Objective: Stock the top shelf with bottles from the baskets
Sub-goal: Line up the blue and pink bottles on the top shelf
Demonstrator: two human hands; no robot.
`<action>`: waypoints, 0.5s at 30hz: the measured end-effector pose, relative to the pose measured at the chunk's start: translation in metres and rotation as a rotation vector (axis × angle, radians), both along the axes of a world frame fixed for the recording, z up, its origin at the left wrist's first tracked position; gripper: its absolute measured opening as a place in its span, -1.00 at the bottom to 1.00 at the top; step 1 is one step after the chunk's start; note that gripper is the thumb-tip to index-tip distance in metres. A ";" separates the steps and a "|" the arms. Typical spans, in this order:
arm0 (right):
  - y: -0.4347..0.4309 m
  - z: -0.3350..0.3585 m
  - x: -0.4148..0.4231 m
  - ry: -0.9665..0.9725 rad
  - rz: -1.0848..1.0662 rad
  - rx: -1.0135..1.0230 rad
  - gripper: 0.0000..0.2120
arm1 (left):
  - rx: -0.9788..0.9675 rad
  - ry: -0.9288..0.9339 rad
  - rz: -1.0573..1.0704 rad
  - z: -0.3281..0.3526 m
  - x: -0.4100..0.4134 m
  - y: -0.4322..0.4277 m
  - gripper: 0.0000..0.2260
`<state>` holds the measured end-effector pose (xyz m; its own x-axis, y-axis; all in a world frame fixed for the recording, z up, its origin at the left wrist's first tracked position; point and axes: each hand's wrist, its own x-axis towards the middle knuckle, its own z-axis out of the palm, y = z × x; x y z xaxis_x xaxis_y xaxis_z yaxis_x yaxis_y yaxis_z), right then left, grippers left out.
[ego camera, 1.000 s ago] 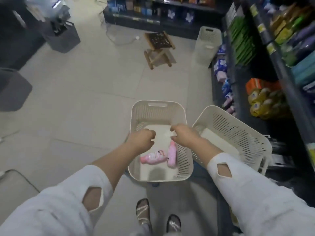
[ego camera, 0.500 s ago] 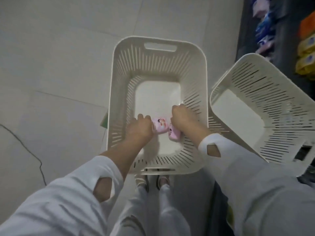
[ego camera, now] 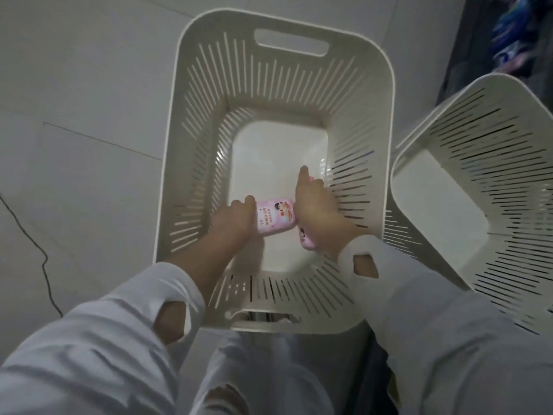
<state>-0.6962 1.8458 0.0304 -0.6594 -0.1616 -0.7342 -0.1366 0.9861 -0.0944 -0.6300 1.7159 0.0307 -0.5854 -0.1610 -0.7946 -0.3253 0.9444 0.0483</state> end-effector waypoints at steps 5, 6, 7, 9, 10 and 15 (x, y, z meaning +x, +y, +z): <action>0.000 0.005 -0.011 -0.036 -0.280 -0.118 -0.60 | 0.095 -0.022 0.054 0.013 0.000 -0.011 -0.54; 0.000 0.007 -0.011 -0.041 -0.280 -0.128 -0.62 | 0.123 -0.009 0.092 0.015 0.001 -0.014 -0.55; 0.000 0.009 -0.010 -0.042 -0.280 -0.137 -0.64 | 0.165 0.010 0.159 0.017 0.001 -0.017 -0.57; -0.001 0.013 -0.009 -0.025 -0.277 -0.152 -0.69 | 0.292 0.062 0.372 0.017 0.001 -0.022 -0.61; -0.001 0.015 -0.009 -0.005 -0.266 -0.155 -0.71 | 0.350 0.099 0.480 0.017 0.000 -0.023 -0.66; 0.000 0.024 -0.009 0.071 -0.188 -0.148 -0.75 | 0.380 0.258 0.692 0.021 -0.006 -0.021 -0.80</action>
